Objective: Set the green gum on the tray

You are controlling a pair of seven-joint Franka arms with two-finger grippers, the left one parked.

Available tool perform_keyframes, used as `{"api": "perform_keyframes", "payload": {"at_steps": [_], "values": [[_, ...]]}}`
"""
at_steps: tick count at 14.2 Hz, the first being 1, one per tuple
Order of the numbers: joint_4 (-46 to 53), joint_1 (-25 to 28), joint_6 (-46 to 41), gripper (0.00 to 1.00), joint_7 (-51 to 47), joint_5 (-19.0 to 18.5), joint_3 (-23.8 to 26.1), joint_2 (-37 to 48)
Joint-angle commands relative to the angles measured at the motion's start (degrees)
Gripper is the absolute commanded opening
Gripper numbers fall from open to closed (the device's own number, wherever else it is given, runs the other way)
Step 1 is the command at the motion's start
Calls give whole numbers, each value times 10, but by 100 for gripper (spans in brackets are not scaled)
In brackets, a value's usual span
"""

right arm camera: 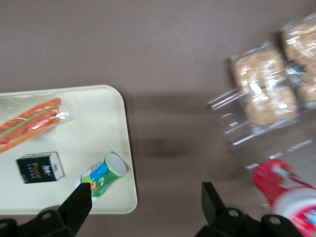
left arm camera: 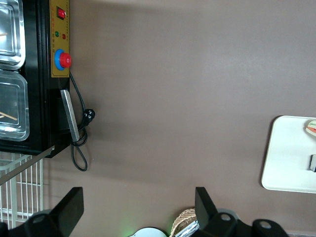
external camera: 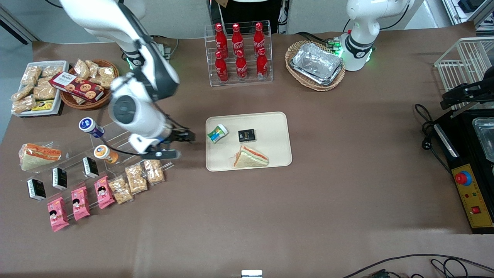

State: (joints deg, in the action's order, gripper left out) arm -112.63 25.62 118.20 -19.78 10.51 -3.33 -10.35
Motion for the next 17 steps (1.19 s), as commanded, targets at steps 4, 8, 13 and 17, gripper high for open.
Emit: {"api": "perform_keyframes", "payload": {"at_steps": [4,8,13,17], "values": [[79,-82,-150,99,46,-29,3,79],[134,-139,-212,99,96,-32,3,96],[220,-174,-284,100,117,-60,3,80],[284,-205,-345,100,118,-67,2,54]]}}
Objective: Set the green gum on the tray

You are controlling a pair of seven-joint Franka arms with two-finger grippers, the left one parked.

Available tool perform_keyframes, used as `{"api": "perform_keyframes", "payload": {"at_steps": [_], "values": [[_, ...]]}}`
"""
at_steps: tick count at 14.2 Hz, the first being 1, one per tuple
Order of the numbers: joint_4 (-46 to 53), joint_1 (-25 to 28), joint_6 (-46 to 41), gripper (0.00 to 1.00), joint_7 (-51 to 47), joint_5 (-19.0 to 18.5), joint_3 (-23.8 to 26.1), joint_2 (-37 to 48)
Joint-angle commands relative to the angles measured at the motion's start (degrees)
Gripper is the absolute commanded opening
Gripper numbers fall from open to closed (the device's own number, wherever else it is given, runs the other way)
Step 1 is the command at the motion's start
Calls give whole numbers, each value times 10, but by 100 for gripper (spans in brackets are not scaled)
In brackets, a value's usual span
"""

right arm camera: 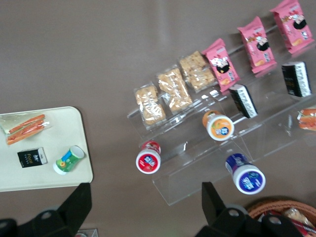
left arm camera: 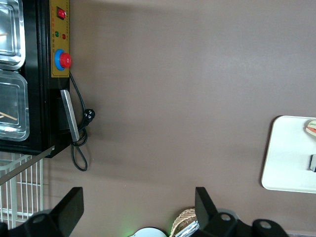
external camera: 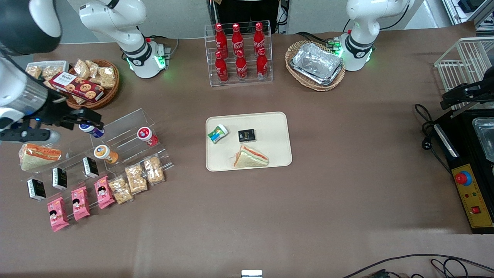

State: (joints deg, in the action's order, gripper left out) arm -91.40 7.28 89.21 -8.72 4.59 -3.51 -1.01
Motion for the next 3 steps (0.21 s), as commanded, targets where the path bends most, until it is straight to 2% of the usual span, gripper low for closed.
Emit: {"api": "perform_keyframes", "payload": {"at_steps": [1,3], "values": [[85,-23,-68,100,7,-9,3,-46],[89,-23,-73,100,7,-9,3,-48]]}}
